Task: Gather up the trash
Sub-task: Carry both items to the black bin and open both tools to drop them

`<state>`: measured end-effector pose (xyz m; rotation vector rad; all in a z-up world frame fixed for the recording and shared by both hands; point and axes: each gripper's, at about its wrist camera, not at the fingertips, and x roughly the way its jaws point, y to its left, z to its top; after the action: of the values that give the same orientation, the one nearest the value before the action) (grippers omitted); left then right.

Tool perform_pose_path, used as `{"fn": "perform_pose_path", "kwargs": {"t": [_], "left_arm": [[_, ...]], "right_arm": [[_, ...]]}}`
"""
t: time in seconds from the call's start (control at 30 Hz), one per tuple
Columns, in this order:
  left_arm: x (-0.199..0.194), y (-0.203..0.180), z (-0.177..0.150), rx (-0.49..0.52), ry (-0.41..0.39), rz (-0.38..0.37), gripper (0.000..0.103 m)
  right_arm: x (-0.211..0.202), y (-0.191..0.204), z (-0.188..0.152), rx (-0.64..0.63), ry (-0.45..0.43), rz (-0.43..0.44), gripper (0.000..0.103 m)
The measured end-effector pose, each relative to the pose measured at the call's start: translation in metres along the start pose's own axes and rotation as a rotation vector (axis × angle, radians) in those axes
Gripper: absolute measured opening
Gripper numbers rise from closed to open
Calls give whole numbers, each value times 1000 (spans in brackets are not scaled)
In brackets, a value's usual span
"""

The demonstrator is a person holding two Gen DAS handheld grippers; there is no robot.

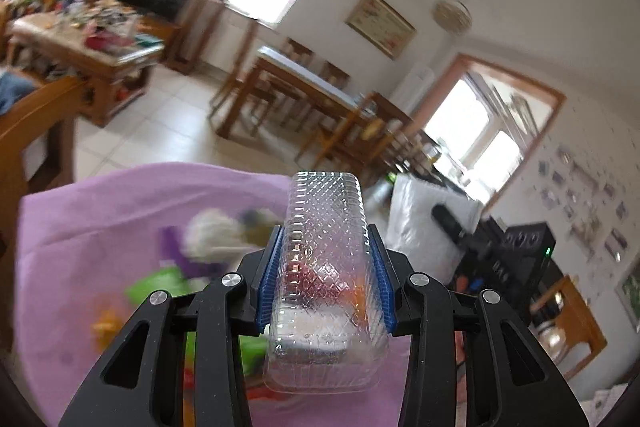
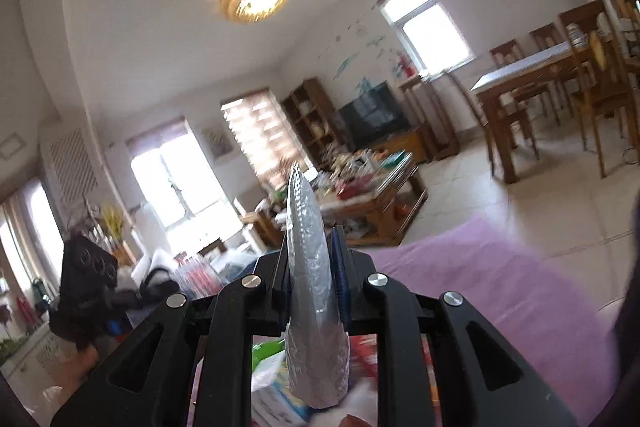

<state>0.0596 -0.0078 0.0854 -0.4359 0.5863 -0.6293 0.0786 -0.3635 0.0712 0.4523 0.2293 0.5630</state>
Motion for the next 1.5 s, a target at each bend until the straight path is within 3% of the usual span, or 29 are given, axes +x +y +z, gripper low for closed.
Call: {"fn": "perform_pose_path", "kwargs": {"t": [0.07, 0.17, 0.37, 0.57, 0.73, 0.8, 0.83, 0.87, 0.9, 0.97, 1.0, 1.17, 1.27, 1.5], "left_arm": [[35, -39, 2, 32, 42, -63, 40], [100, -88, -7, 66, 122, -150, 40], [261, -177, -43, 118, 324, -278, 40], [383, -197, -77, 74, 464, -274, 40], [444, -196, -90, 67, 509, -226, 43], [459, -189, -93, 65, 522, -207, 56], [461, -186, -93, 64, 528, -198, 62], [463, -185, -91, 67, 520, -185, 71], [461, -184, -89, 72, 509, -184, 74], [452, -186, -83, 96, 482, -195, 82], [448, -185, -80, 101, 468, -189, 85], [385, -185, -72, 64, 439, -235, 85], [337, -186, -75, 98, 413, -260, 85], [238, -164, -87, 129, 360, -265, 85]], "right_arm": [[-36, -23, 21, 7, -43, -66, 18], [-90, -73, 46, 4, -106, -236, 18], [-144, -178, 52, 129, -95, -467, 18], [-142, -255, 38, 249, -30, -556, 19], [-134, -281, 23, 301, 18, -544, 22], [-144, -281, 16, 315, 44, -536, 28], [-140, -287, 14, 326, 64, -541, 55], [-152, -282, 11, 332, 66, -540, 89], [-157, -278, 10, 342, 54, -527, 97], [-166, -275, 10, 338, 47, -512, 98], [-169, -275, 11, 328, 53, -550, 98], [-163, -287, 17, 380, 148, -626, 98], [-160, -291, 12, 396, 178, -658, 98], [-143, -256, 0, 355, 51, -773, 99]]}}
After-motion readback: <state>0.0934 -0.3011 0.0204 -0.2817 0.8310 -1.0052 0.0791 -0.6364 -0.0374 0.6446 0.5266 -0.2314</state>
